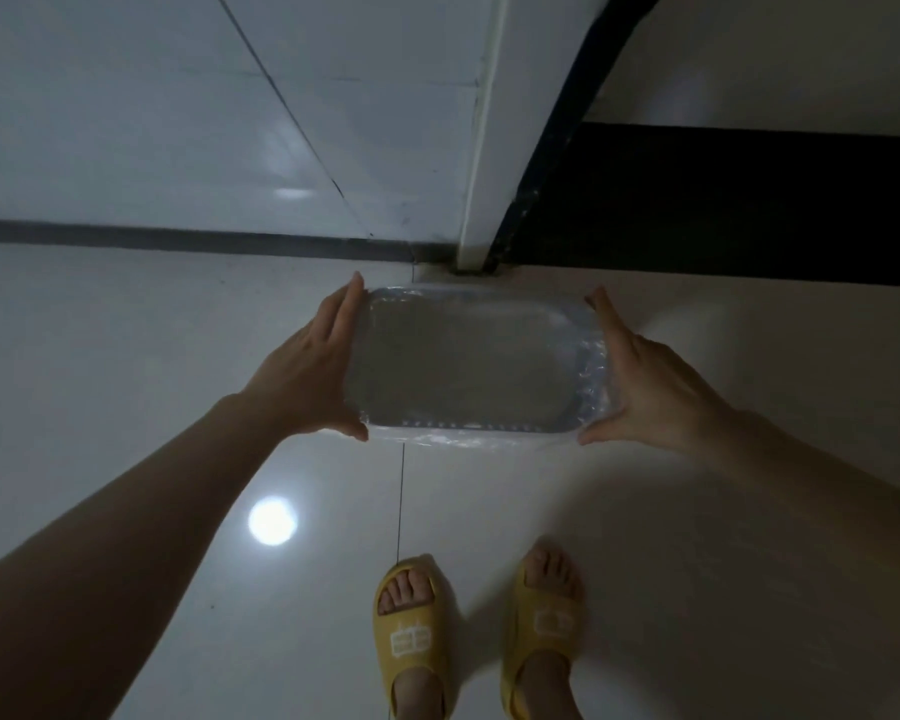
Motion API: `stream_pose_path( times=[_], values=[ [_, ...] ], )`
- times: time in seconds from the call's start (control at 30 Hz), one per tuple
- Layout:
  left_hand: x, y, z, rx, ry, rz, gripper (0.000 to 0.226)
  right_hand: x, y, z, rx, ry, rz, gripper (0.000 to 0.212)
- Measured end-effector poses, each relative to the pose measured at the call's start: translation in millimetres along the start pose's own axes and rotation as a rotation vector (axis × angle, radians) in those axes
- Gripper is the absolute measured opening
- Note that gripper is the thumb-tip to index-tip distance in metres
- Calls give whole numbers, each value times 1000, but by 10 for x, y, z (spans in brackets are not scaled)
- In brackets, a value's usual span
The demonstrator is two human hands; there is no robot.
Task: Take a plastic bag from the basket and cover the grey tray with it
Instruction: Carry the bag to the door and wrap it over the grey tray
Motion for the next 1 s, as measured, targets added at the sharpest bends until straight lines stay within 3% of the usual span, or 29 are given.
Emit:
stream_pose_path(
  times=[0.27,0.37,0.57,0.67,0.8,1.0],
  values=[
    [77,-51,68,19,32,56,159,-116,-115,99,-118,-10,221,133],
    [46,-23,51,39,33,133,158,-102,-137,138,-82,-24,248,136],
    [-64,186,-132,20,-8,211,159,-115,28,-62,84,-49,15,160],
    [-270,235,-97,-22,-72,300,158,255,173,-70,64,24,-90,158],
    [-407,107,45,-10,-29,368,153,779,-39,96,97,101,-224,151],
    [-348,39,99,-22,5,424,150,678,-160,230,65,-32,-263,145]
  ],
)
Point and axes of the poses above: each hand's wrist, its own z-axis towards the middle knuckle, its own y-axis out of the back of the hand, x = y × z, the point moved 10 cm from there along z, towards the middle knuckle, and after that the axes turned 1 degree about z, right-handed, at the moved point
